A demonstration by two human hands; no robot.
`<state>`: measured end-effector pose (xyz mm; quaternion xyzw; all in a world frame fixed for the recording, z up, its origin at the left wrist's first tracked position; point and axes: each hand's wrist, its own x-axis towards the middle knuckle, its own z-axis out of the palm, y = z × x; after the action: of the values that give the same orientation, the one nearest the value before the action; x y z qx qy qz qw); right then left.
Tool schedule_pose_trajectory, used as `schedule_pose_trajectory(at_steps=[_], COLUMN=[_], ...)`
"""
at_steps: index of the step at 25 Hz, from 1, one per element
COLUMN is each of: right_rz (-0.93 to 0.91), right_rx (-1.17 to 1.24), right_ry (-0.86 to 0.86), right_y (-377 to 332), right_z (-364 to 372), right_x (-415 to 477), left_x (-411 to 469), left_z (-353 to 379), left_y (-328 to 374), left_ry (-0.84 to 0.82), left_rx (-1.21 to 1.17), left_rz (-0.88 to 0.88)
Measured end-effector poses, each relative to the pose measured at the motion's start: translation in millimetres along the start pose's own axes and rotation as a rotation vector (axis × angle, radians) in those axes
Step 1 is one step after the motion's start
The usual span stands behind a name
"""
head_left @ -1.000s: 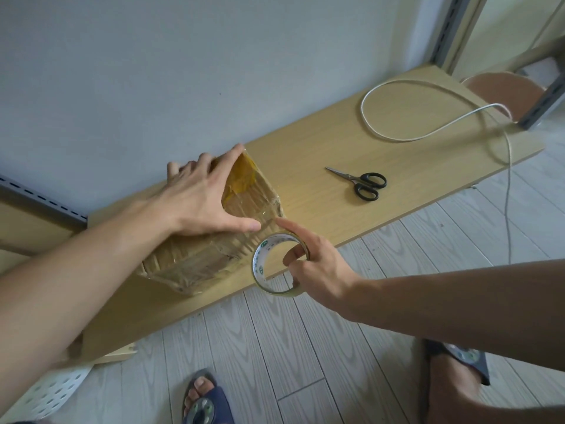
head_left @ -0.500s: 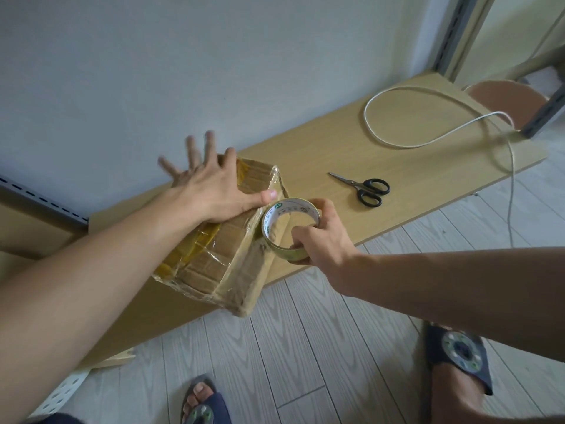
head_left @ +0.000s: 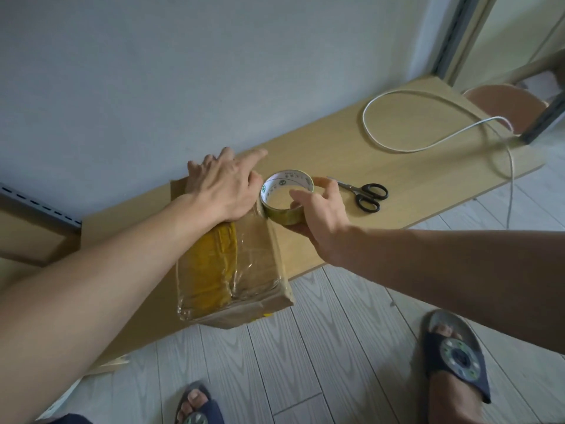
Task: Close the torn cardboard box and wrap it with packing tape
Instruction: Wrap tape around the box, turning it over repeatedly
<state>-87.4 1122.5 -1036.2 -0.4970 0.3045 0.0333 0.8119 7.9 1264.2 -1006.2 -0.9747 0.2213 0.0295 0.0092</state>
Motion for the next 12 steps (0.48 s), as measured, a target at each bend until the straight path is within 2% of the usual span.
schedule_pose_trajectory(at_steps=[3,7,12], right_rz=[-0.010,-0.050,-0.032], right_rx=[-0.007,-0.188,-0.445], right_ry=[-0.041,0.040,-0.068], right_y=[4.6,-1.5,-13.9], right_z=[13.4,16.5,-7.2], right_x=[3.9,7.6,-1.9], left_x=[-0.8,2.7,10.0], left_z=[6.6,12.5,13.1], left_y=[-9.6,-8.0,-8.2], left_ry=[0.100,0.159,0.168], left_rx=[-0.148,-0.108,-0.116], left_rz=[0.068,0.008,-0.092])
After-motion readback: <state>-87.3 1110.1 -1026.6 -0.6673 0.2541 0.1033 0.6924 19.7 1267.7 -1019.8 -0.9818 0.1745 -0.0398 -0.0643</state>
